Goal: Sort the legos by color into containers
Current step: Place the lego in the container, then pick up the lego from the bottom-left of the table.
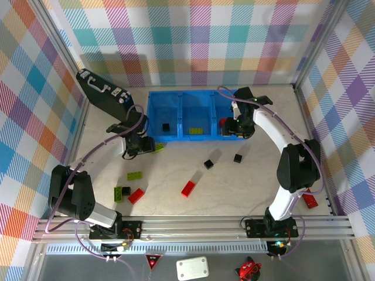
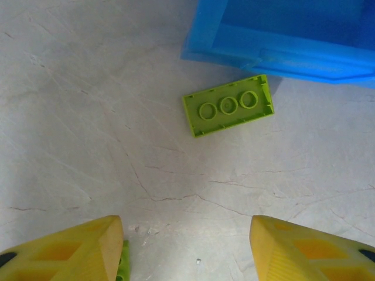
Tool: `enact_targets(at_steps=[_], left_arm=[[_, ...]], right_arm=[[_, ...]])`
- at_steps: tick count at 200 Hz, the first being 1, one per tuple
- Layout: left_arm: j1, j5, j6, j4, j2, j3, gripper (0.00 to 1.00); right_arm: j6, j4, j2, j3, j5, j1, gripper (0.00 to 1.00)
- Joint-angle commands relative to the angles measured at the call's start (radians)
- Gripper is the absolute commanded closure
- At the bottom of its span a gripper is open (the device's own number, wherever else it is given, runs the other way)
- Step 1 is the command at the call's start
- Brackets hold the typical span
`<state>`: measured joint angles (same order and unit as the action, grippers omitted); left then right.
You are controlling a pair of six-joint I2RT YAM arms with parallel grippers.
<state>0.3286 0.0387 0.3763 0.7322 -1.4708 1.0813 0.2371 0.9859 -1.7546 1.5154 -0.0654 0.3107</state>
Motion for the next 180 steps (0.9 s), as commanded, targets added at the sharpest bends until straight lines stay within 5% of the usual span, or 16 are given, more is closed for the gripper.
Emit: enact_targets(at_steps=[1, 100, 180], left_arm=[[0.012, 0.077, 0.081, 0.022, 0.002, -0.027, 0.38], [-0.048, 0.108, 0.121, 0.004, 0.145, -0.297, 0.17], [-0.106, 0.014, 0.09, -0.046, 0.095, -0.338, 0.15]], right_arm=[[0.025, -0.014, 0.062, -0.043, -0.021, 0.01, 0.43], [0.043, -0.039, 0.137, -0.176, -0.036, 0.009, 0.42], [0.037, -0.035, 0.151, -0.203, -0.019, 0.009, 0.42]])
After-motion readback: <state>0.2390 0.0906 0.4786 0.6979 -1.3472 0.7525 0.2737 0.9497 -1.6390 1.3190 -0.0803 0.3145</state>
